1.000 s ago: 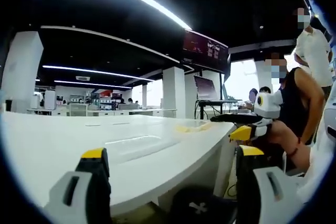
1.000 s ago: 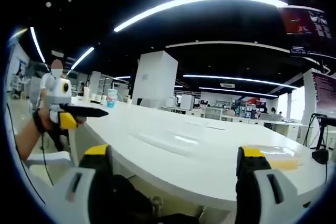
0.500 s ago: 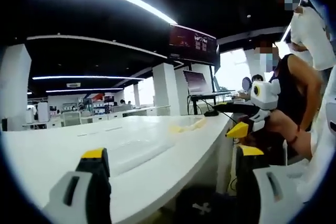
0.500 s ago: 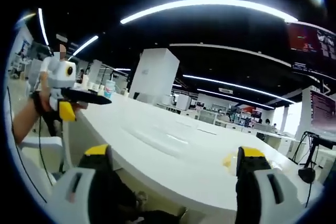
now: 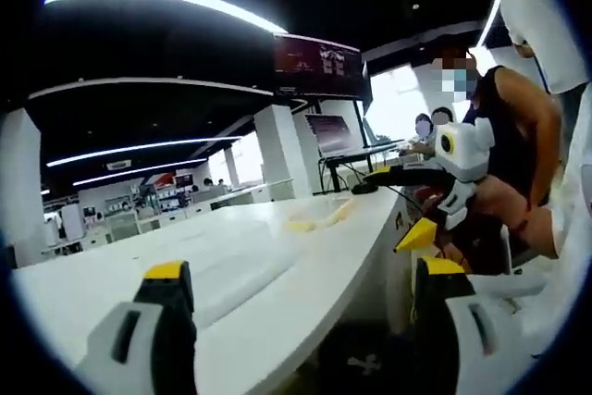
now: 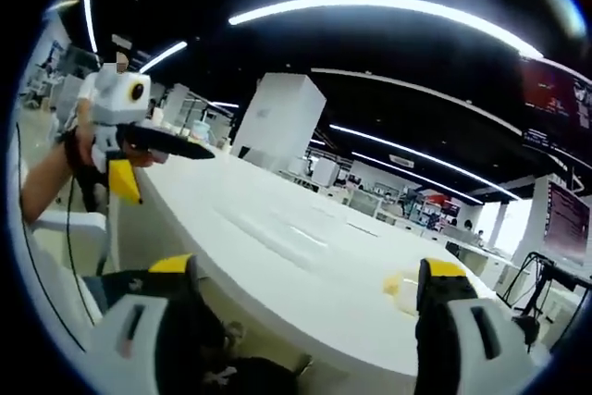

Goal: Snap each plastic latch of the storage box into its locked position after aligning the lid with the box until every specified latch is closed and the lid sits flush.

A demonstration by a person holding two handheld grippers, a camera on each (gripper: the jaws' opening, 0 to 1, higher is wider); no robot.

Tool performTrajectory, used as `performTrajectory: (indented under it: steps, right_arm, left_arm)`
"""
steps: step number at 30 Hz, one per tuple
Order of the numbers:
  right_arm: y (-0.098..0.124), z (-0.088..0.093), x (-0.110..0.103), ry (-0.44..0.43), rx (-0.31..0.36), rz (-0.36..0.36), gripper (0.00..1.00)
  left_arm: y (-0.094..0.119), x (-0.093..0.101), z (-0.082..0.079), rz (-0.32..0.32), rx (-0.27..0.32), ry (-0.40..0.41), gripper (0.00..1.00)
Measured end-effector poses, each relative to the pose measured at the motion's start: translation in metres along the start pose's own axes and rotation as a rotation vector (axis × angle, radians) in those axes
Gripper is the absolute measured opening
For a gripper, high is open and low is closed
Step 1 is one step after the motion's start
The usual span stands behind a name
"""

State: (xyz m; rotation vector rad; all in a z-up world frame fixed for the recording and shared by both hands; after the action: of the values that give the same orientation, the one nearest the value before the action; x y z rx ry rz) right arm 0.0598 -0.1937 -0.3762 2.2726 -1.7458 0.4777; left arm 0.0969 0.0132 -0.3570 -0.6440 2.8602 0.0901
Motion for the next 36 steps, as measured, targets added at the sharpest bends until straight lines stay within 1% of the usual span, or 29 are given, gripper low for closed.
performTrajectory:
  steps: [3,6,14,19,23,27,30,36]
  right_arm:
    - [0.002,-0.001,0.004,0.010,-0.001,0.005,0.98]
    - [0.003,-0.002,0.006,0.018,-0.003,0.003,0.98]
    - [0.006,-0.006,0.016,0.107,-0.018,0.013,0.98]
    - [0.008,-0.006,0.023,0.149,-0.026,0.018,0.98]
    - [0.010,-0.004,0.029,0.187,-0.050,0.026,0.98]
    - [0.010,-0.004,0.033,0.207,-0.056,0.030,0.97]
    - [0.010,-0.003,0.035,0.229,-0.063,0.028,0.96]
    - [0.011,-0.001,0.040,0.255,-0.073,0.033,0.96]
  left_arm:
    - [-0.003,0.001,-0.001,0.000,-0.019,-0.028,0.97]
    - [-0.005,0.001,-0.001,0.007,-0.030,-0.035,0.98]
    - [-0.014,0.004,-0.003,0.032,-0.051,-0.060,0.98]
    - [-0.020,0.007,-0.008,0.049,-0.052,-0.079,0.98]
    - [-0.025,0.010,-0.010,0.070,-0.056,-0.083,0.98]
    - [-0.030,0.010,-0.014,0.084,-0.063,-0.101,0.98]
    - [-0.035,0.012,-0.018,0.100,-0.056,-0.107,0.97]
    - [-0.044,0.015,-0.017,0.116,-0.071,-0.127,0.97]
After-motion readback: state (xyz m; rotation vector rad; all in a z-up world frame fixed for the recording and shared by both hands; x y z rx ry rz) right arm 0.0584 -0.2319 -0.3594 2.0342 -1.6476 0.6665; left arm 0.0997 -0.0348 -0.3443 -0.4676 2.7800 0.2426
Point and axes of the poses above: the point that each gripper's makers call its tool centre point, and the gripper's own axes: y roughly backward along the fingers, x roughly to its right, z roughly out of its underside, the point moved 5 cm from there along y, roughly backward along the fingers, and after that the axes turned 6 degrees about z, right-handed, at the moved point
